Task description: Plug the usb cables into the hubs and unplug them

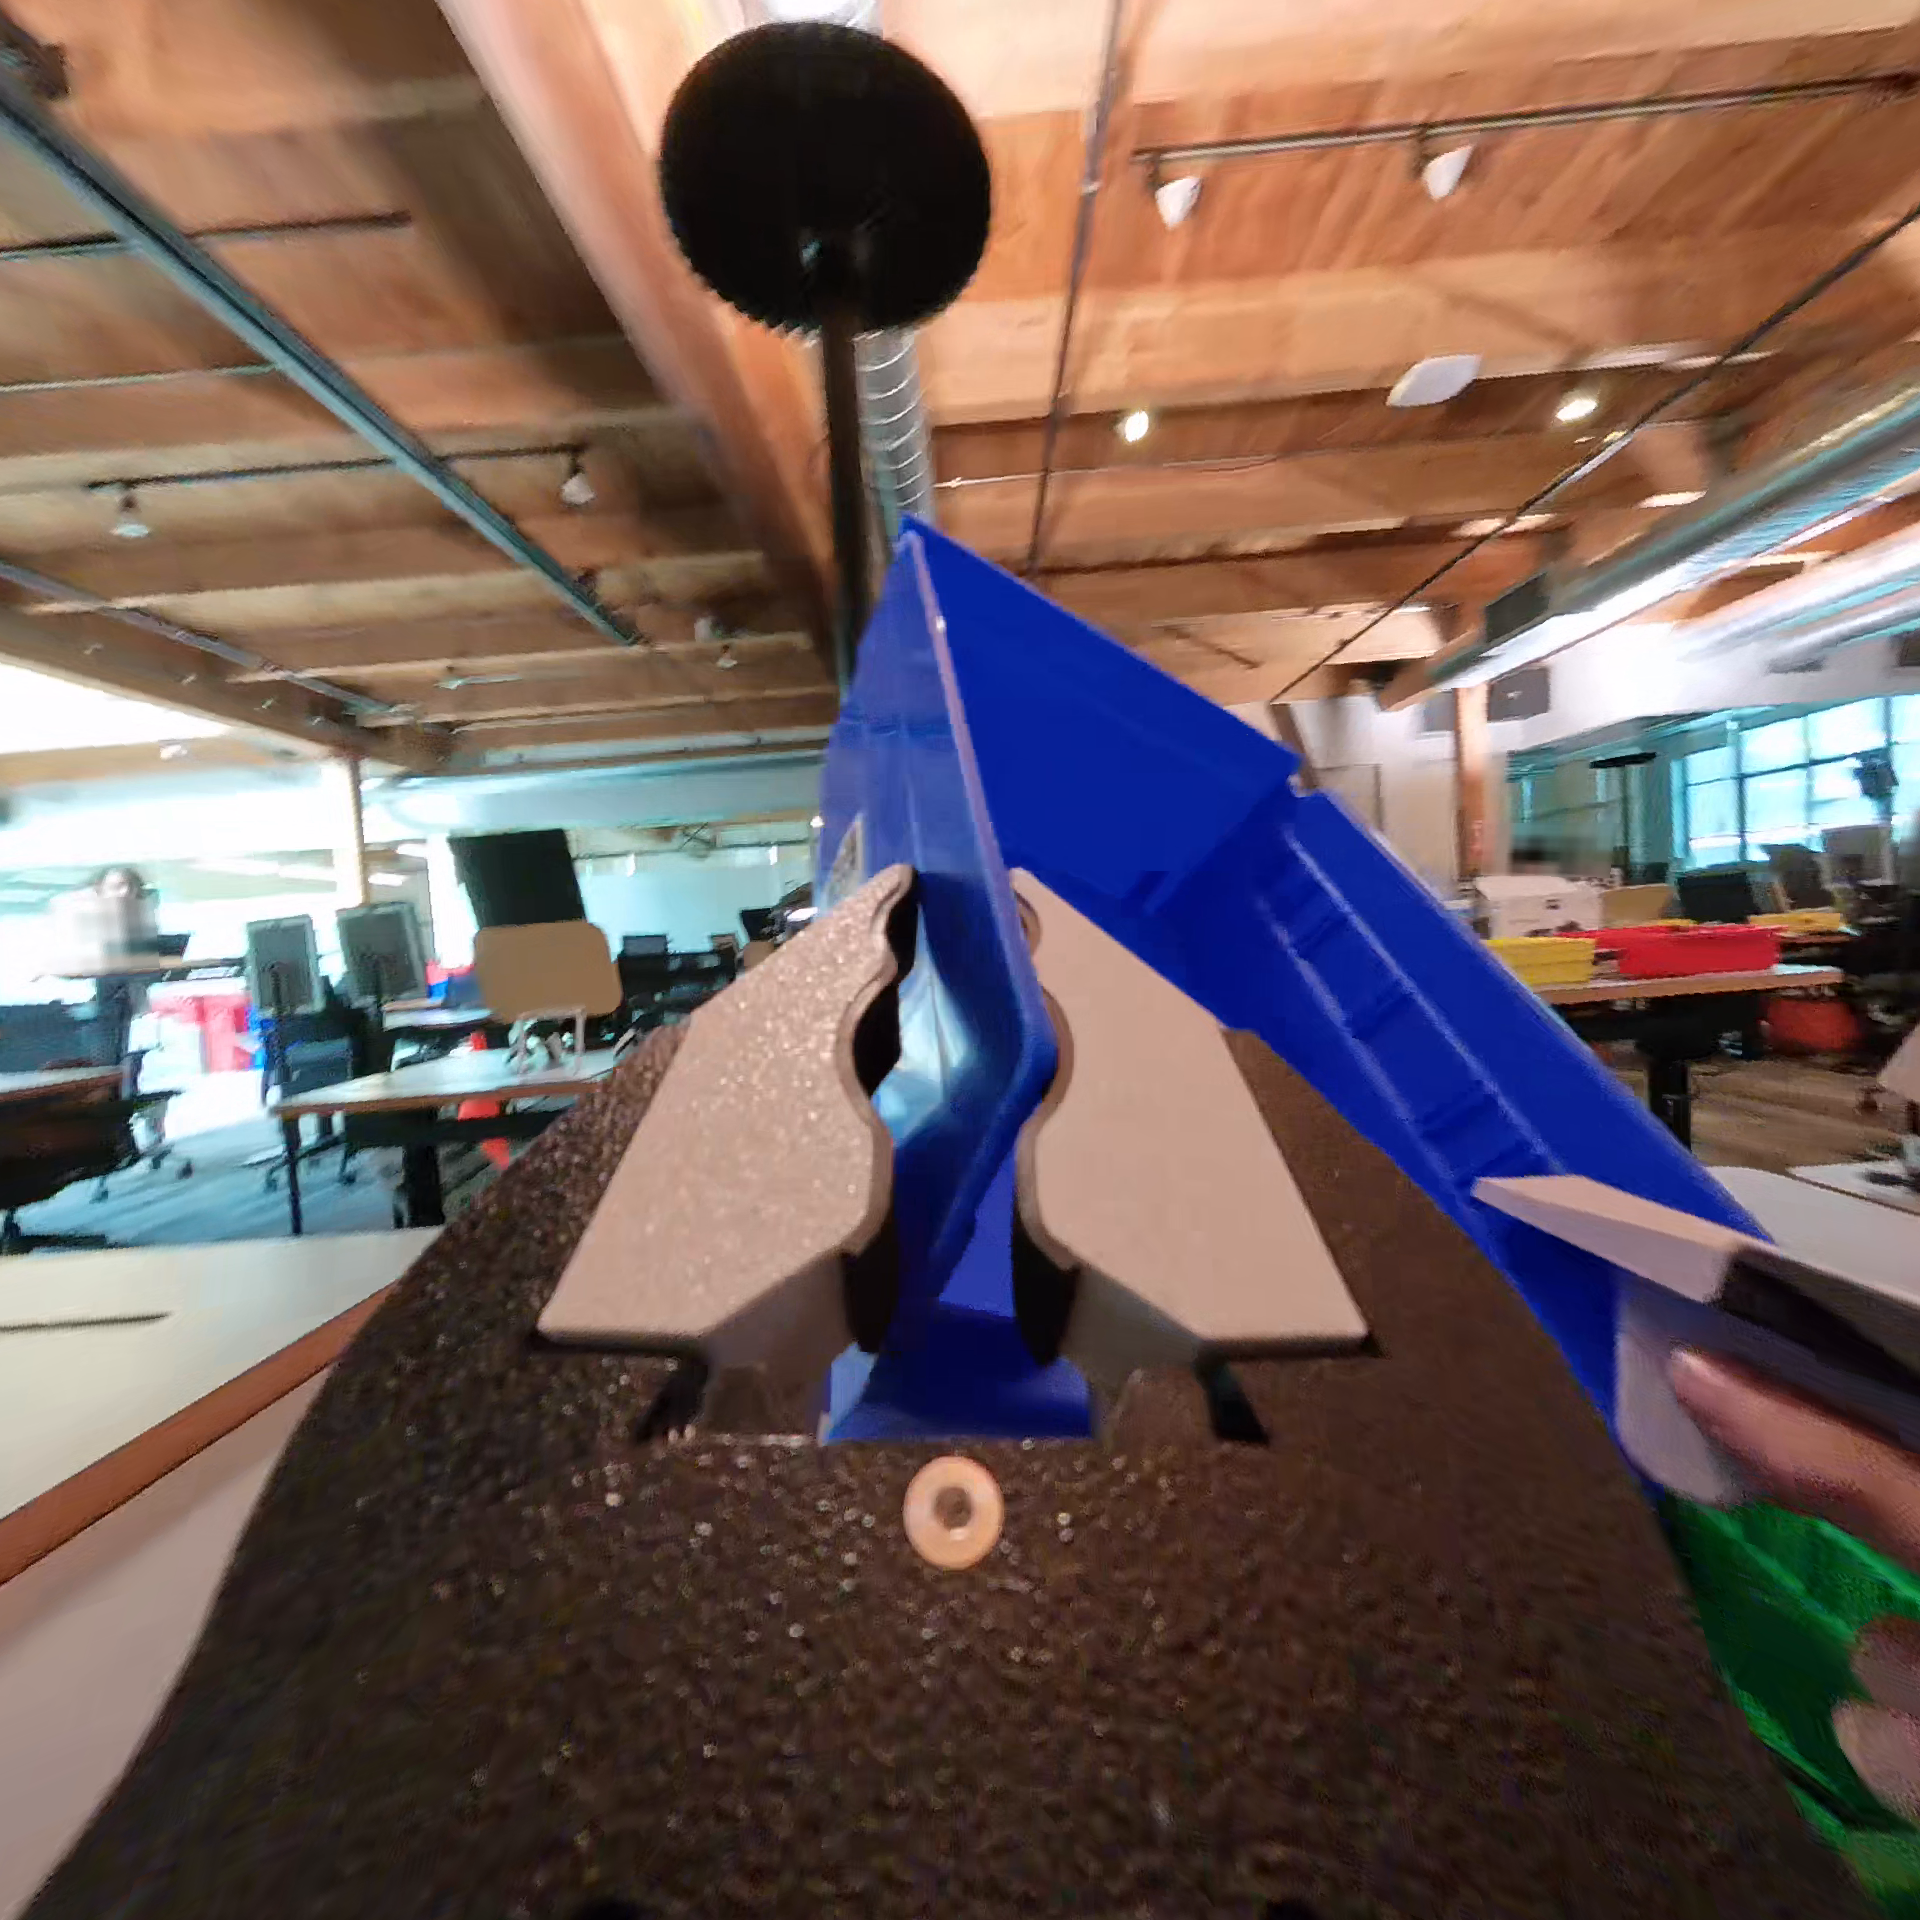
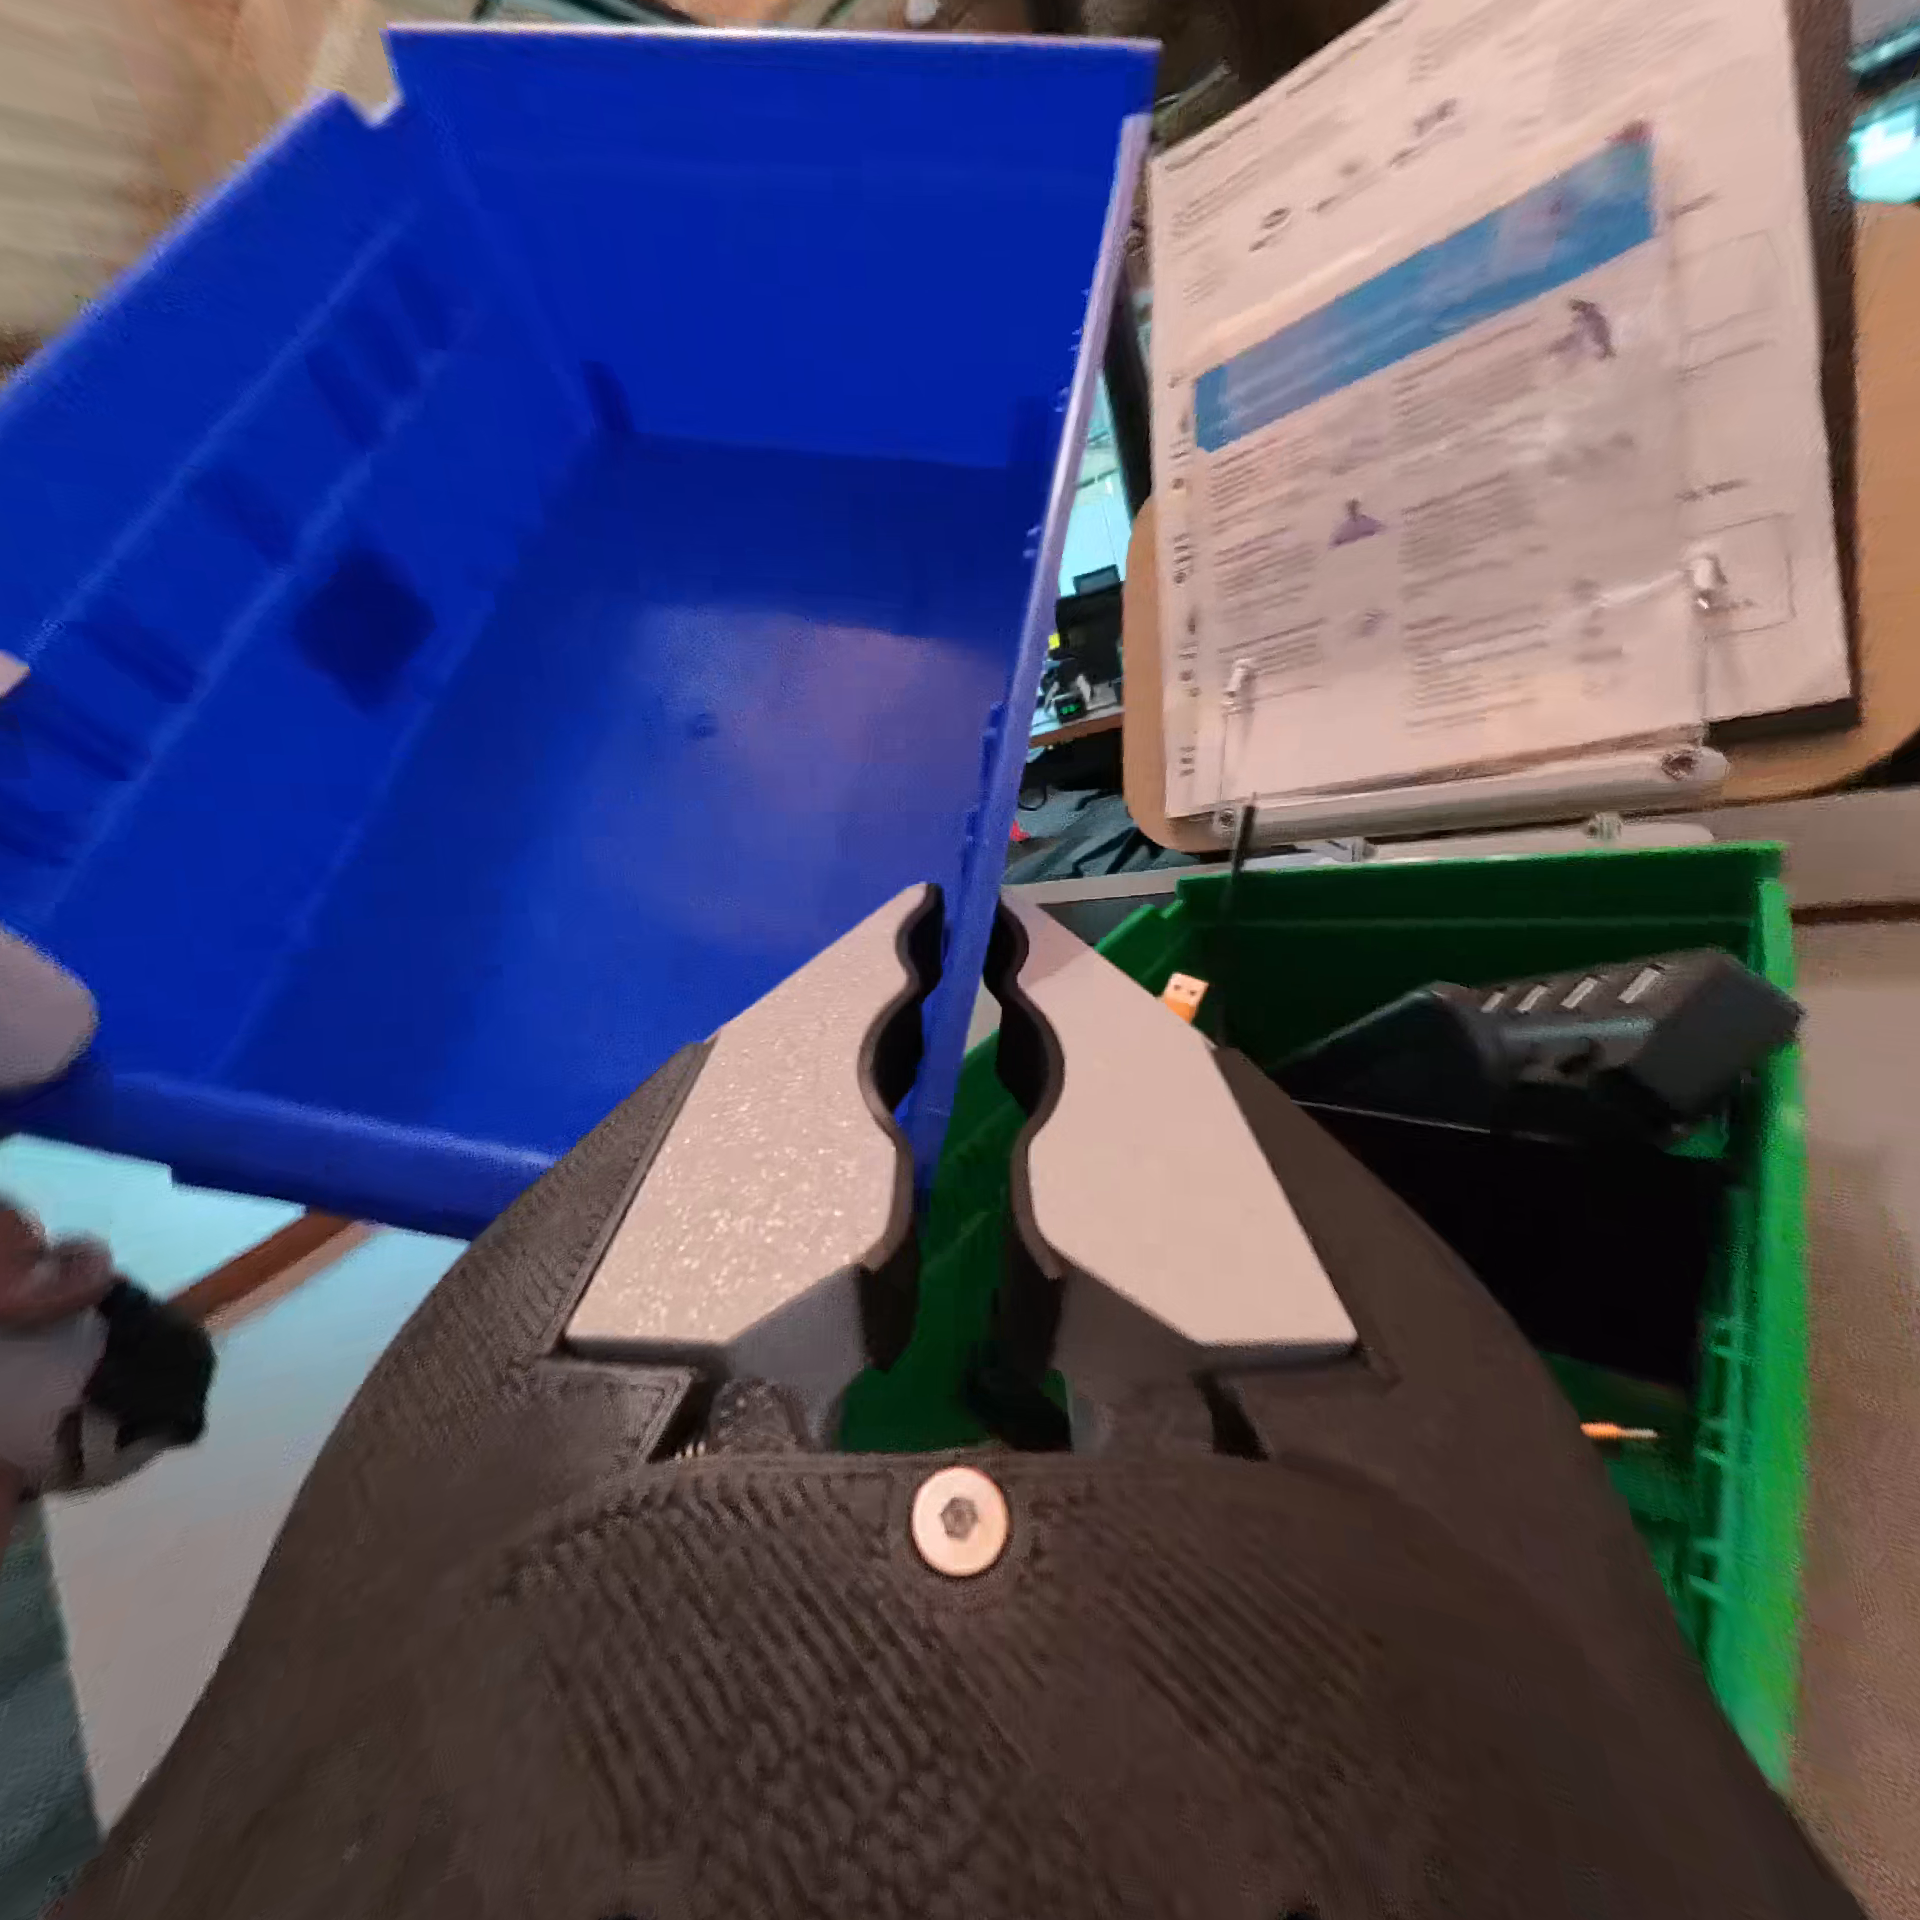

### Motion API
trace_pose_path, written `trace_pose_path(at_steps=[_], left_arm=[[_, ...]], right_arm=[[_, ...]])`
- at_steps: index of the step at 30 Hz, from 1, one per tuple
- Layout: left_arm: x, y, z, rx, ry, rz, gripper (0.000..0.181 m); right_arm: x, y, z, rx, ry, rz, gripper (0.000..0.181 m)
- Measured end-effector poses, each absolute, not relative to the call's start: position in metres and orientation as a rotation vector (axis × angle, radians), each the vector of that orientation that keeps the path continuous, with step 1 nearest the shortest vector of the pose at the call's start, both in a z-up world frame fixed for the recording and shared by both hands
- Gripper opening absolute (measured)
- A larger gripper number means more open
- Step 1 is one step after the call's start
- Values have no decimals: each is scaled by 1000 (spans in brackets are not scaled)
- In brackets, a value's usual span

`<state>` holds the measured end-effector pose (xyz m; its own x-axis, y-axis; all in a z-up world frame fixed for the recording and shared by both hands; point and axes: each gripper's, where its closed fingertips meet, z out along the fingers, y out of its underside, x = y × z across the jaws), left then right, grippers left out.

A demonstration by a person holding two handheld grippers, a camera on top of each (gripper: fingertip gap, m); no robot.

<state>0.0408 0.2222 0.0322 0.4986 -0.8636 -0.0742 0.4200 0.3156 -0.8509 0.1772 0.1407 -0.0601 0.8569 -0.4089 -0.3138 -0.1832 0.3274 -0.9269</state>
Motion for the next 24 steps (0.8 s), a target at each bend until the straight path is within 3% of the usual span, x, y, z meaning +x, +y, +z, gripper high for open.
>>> trace_pose_path(at_steps=[2,9,17,24], left_arm=[[55,195,28,-833,664,-892,21],[76,122,12,-632,940,-1024,50],[107,210,-107,-1222,1146,-986,64],[130,216,-171,-1471,1284,-1044,57]], right_arm=[[196,125,-62,-1206,629,-101,3],[261,35,-32,-1052,727,-121,4],[353,-143,-44,-942,988,-466,5],[408,-256,-110,-1004,1251,-639,6]])
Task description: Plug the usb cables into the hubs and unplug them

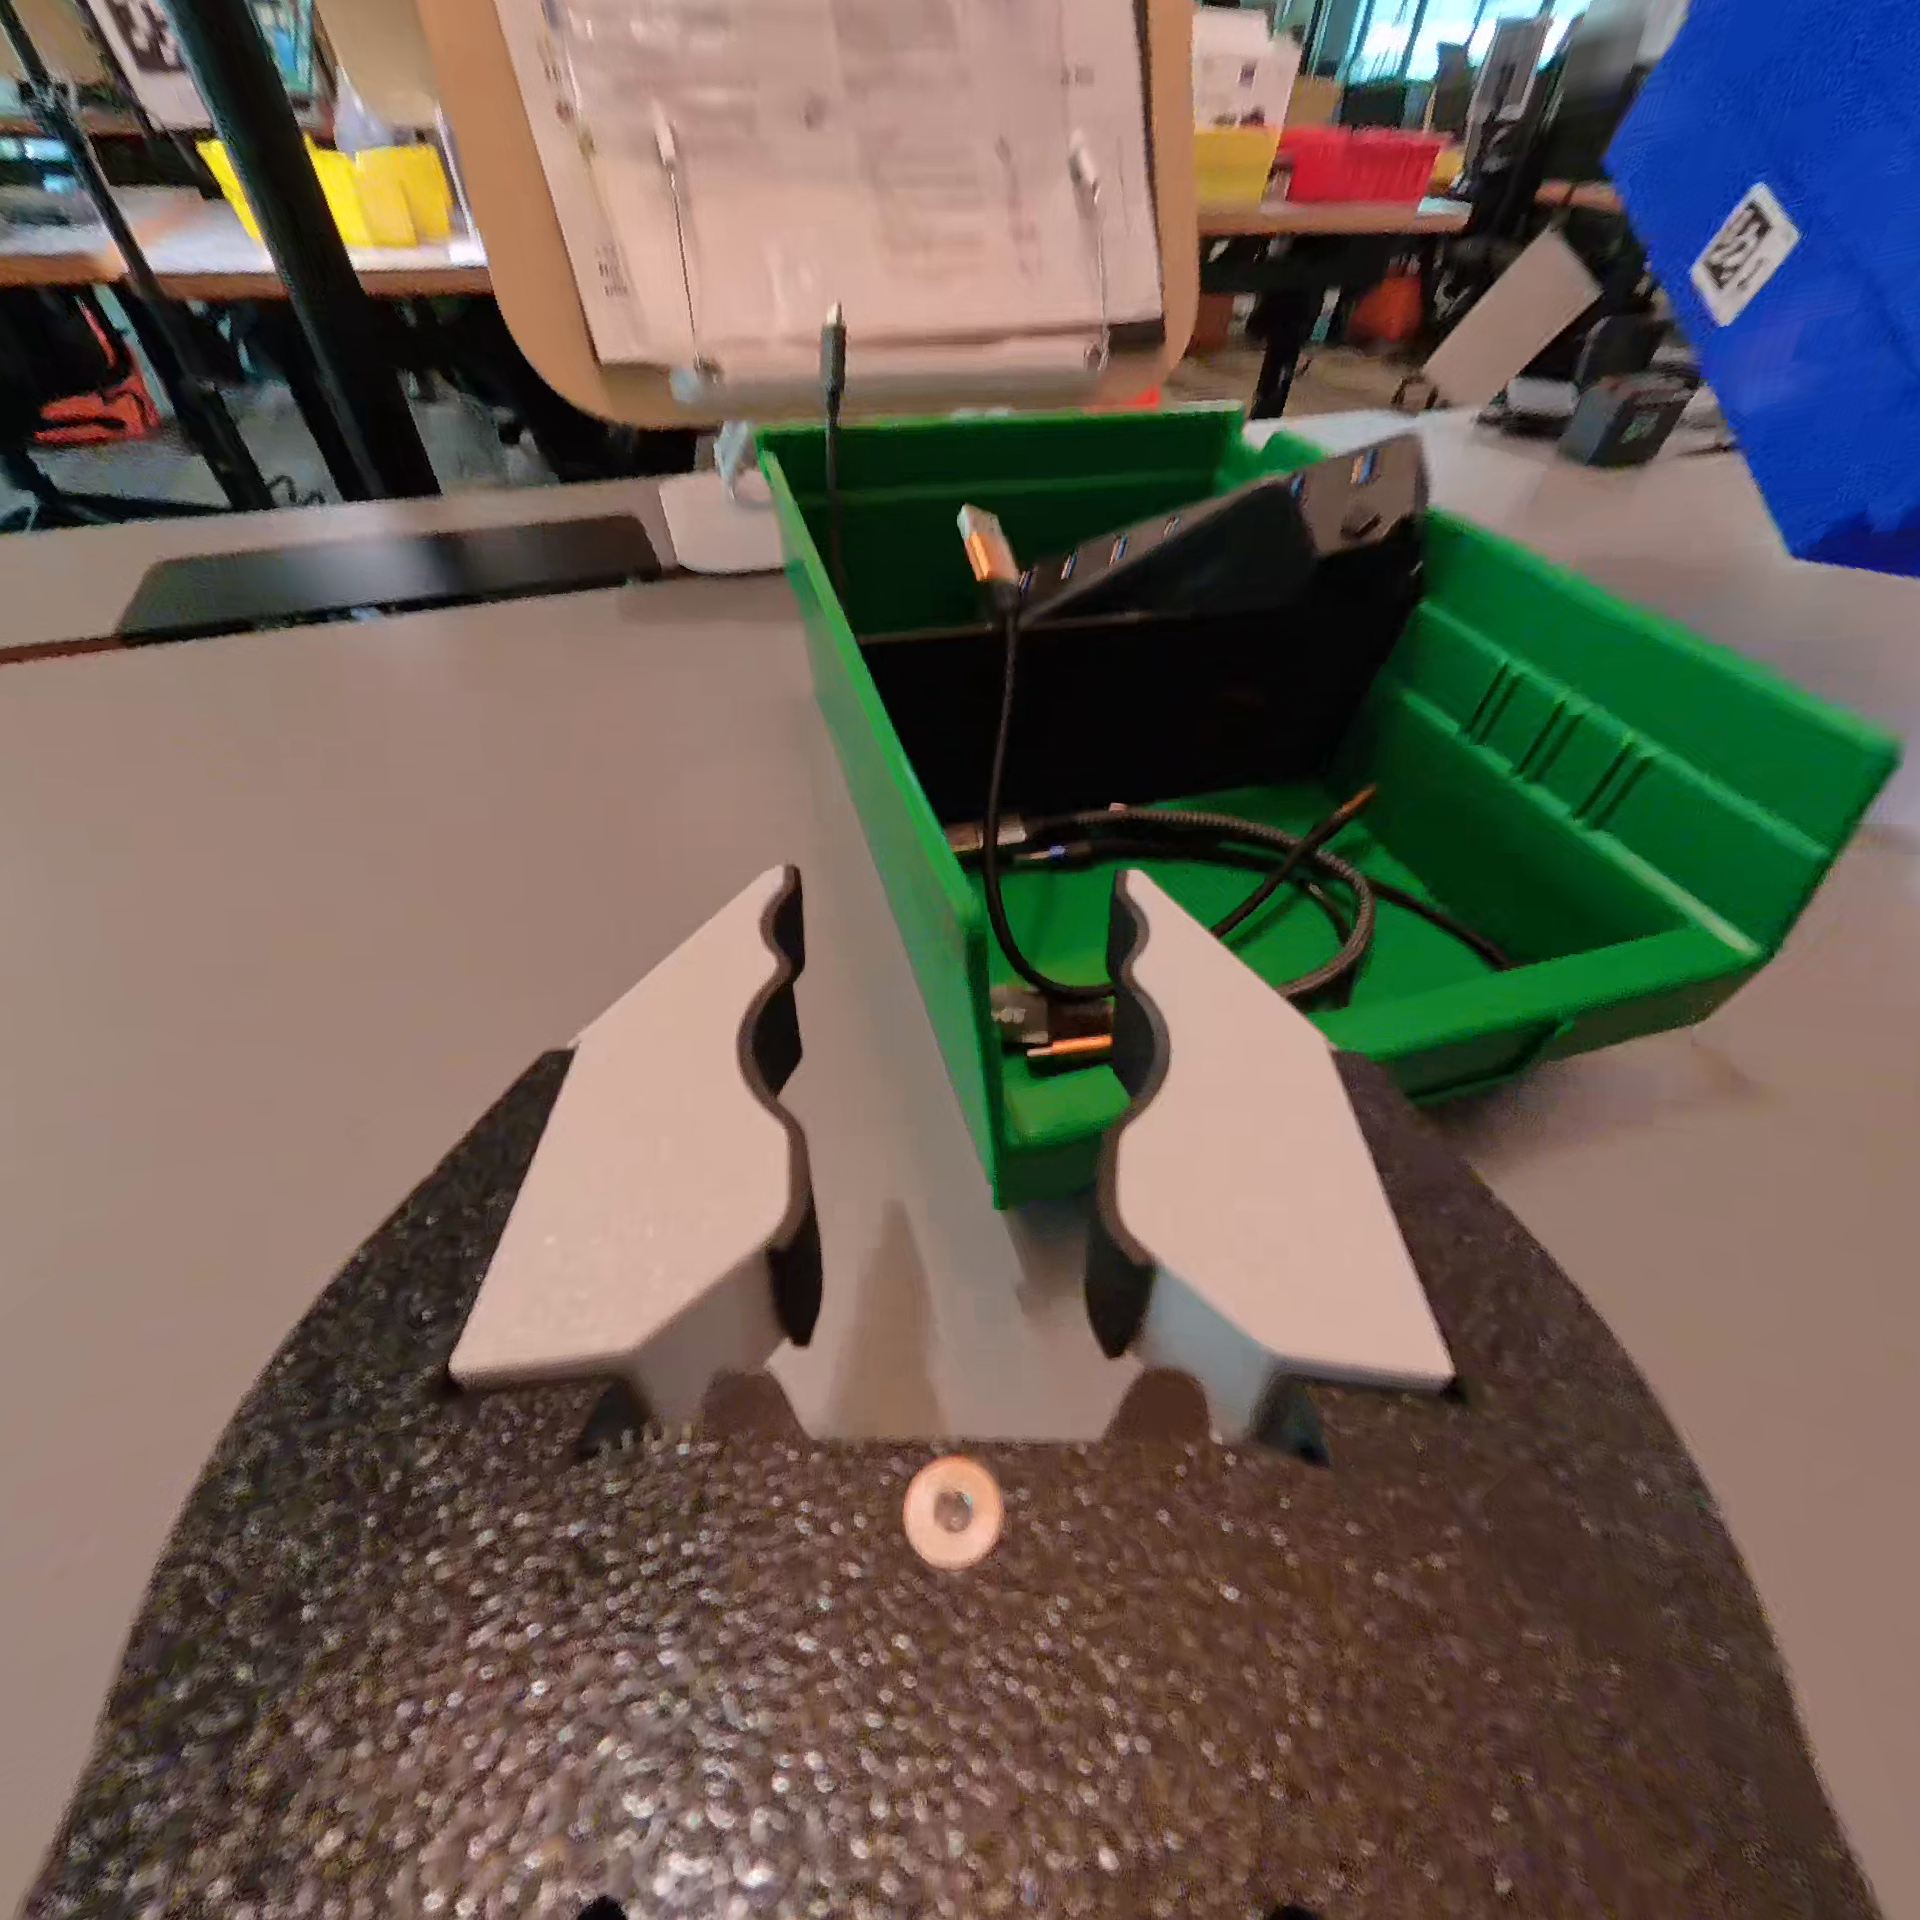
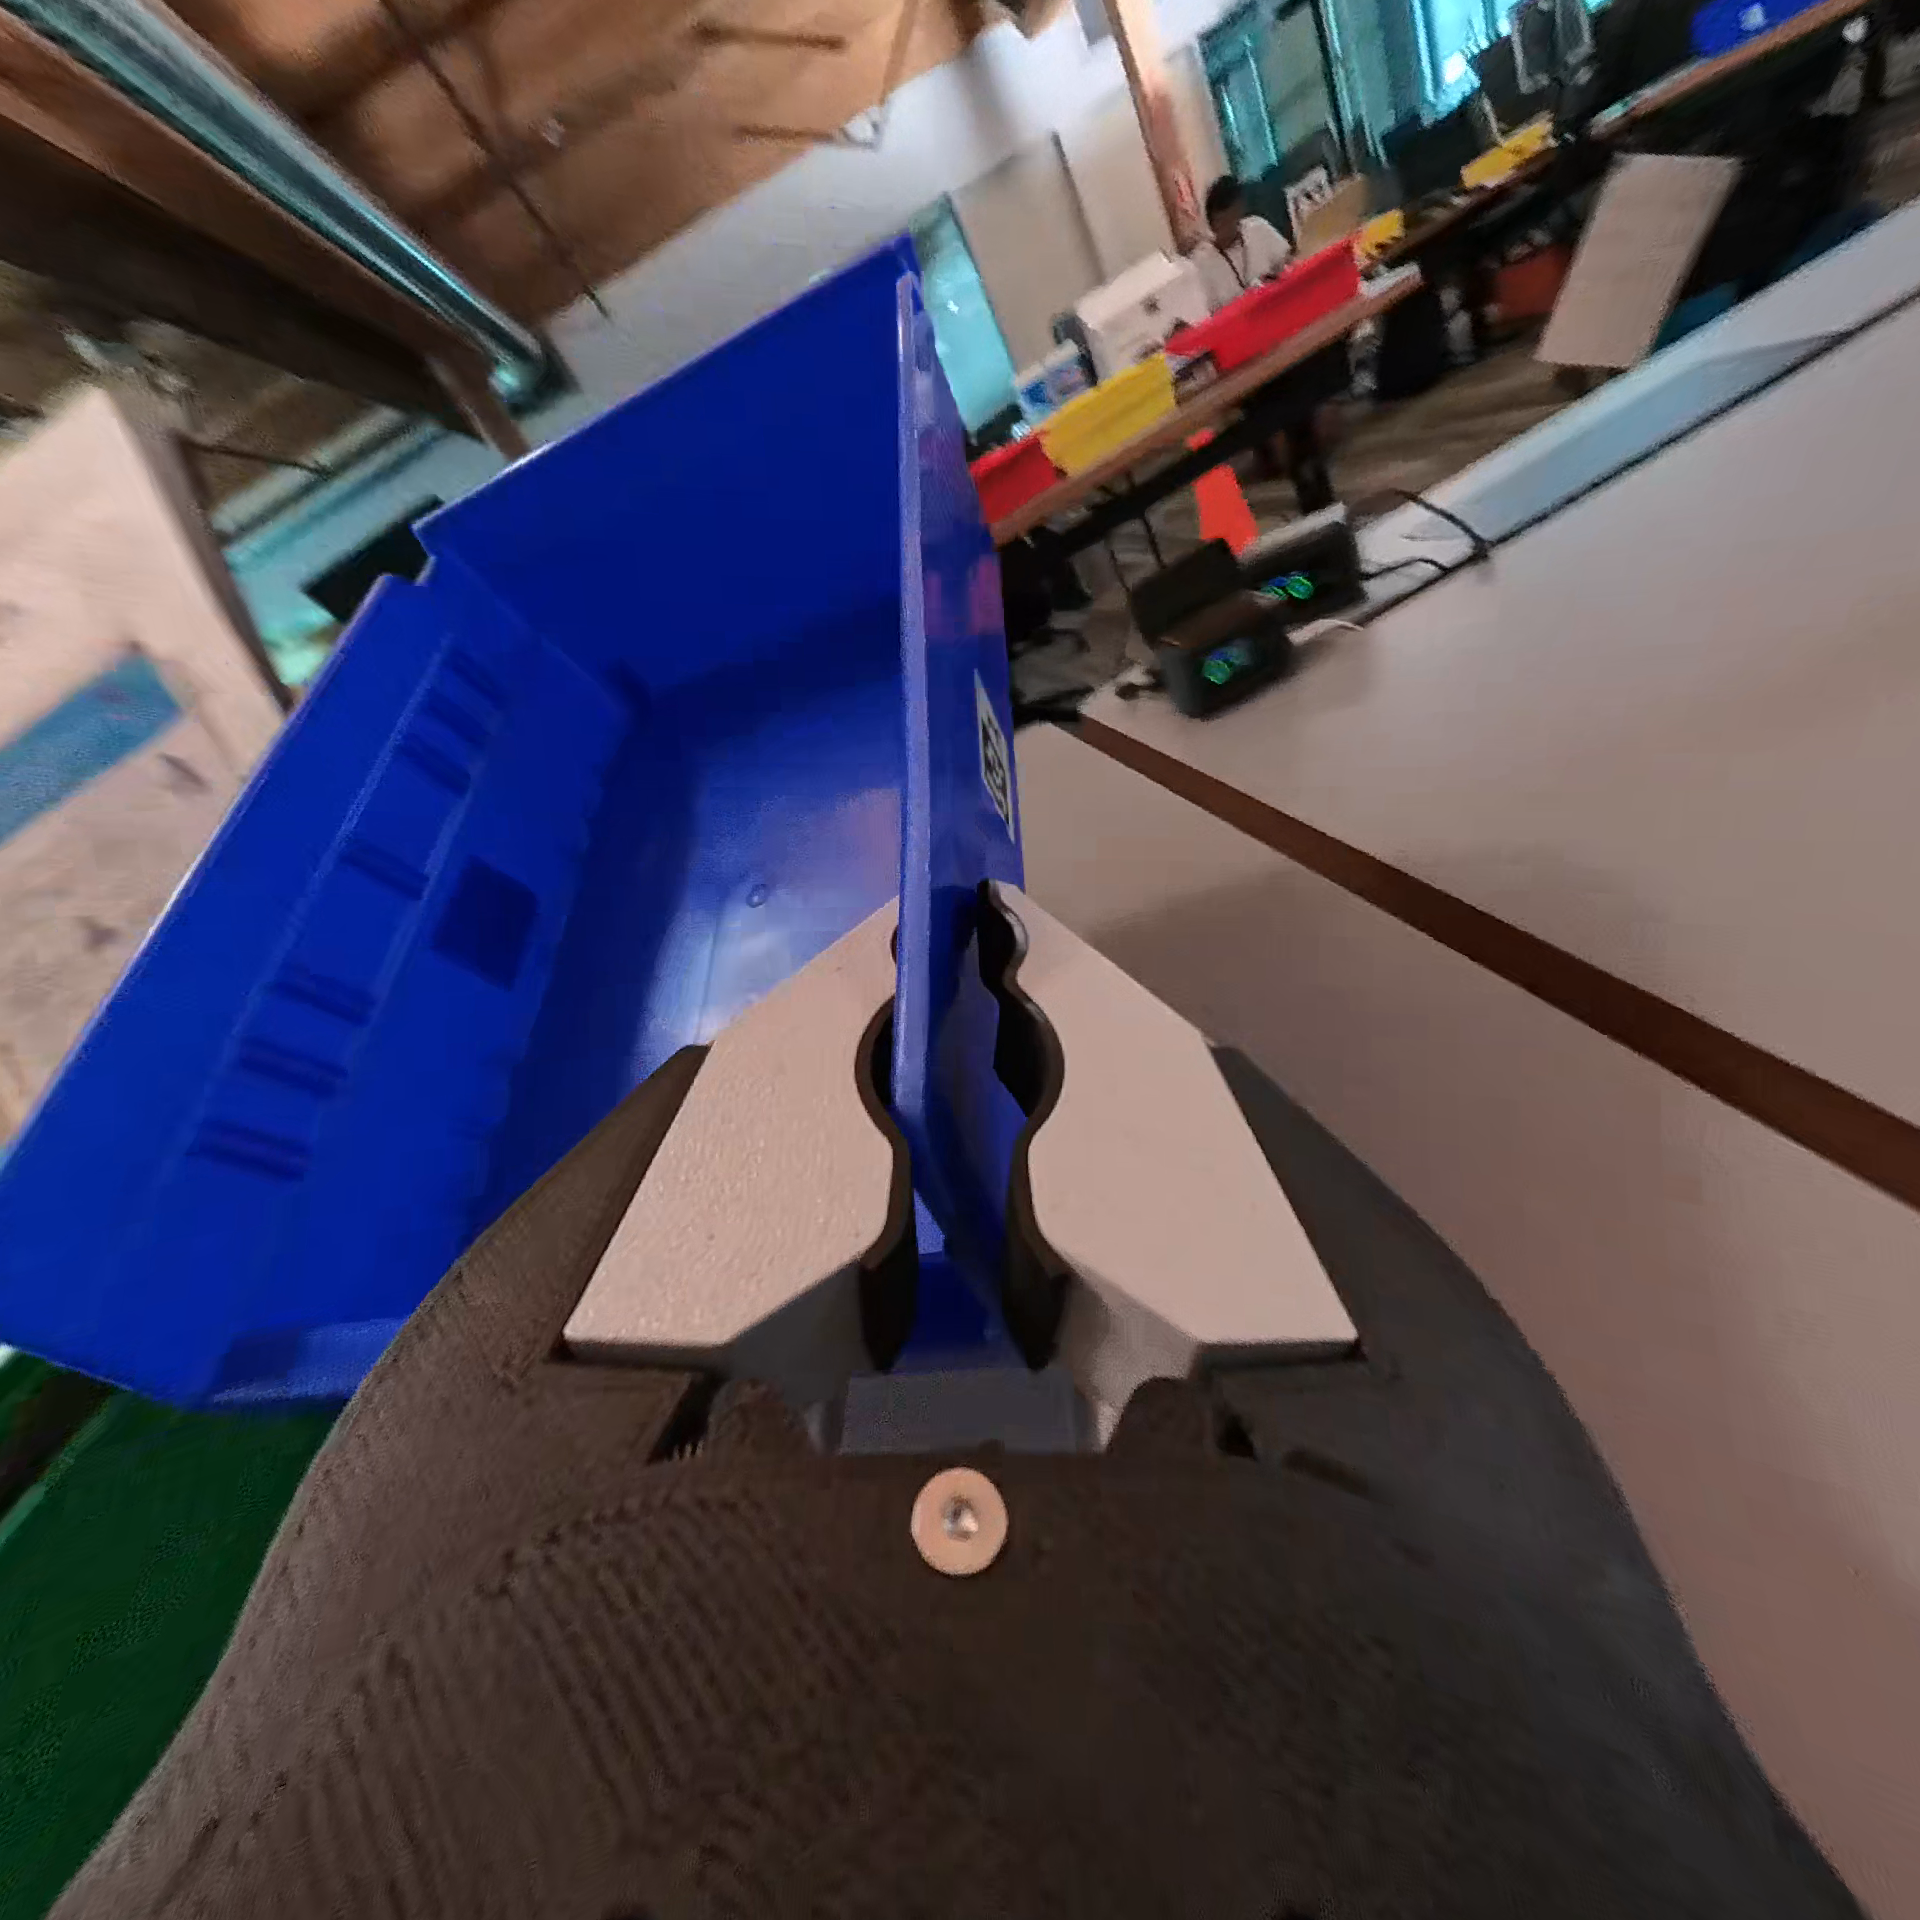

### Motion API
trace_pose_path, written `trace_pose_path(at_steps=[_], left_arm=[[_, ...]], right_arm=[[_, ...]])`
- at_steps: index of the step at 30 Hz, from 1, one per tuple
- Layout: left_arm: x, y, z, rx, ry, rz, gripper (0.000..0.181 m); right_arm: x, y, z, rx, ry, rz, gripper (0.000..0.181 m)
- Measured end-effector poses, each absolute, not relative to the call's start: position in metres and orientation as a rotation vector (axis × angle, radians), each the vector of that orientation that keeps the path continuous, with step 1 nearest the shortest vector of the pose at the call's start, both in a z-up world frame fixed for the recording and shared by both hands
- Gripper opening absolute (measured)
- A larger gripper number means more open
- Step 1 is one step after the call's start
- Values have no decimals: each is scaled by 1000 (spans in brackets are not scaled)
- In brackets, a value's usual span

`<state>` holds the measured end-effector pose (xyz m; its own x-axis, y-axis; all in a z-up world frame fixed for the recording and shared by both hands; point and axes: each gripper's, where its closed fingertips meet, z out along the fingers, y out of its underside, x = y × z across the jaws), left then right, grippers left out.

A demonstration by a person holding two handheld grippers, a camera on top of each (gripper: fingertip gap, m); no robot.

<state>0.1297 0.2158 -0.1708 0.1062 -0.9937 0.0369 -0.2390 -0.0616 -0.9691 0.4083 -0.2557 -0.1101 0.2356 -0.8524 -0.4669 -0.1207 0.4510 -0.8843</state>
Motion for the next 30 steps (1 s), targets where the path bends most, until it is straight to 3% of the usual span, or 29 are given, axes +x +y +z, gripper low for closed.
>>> trace_pose_path(at_steps=[3,8,19,21,23,26,30], left_arm=[[138,217,-183,-1496,1280,-1037,48],[146,225,-189,-1474,1294,-937,5],[113,304,-189,-1595,1124,-851,3],[101,330,-189,-1623,1082,-850,3],[92,355,-189,-1641,1068,-844,2],[84,394,-190,-1666,1062,-837,2],[81,433,-191,-1713,1071,-814,4]], right_arm=[[429,-269,-135,-1102,1314,-628,6],[464,-250,-157,-1330,1309,-567,5],[500,-225,-185,-1507,1302,-541,6],[493,-235,-172,-1501,1302,-661,35],[473,-234,-147,-1498,1254,-765,45],[437,-187,-102,-1424,1029,-816,40],[390,-76,-99,-1462,782,-614,40]])
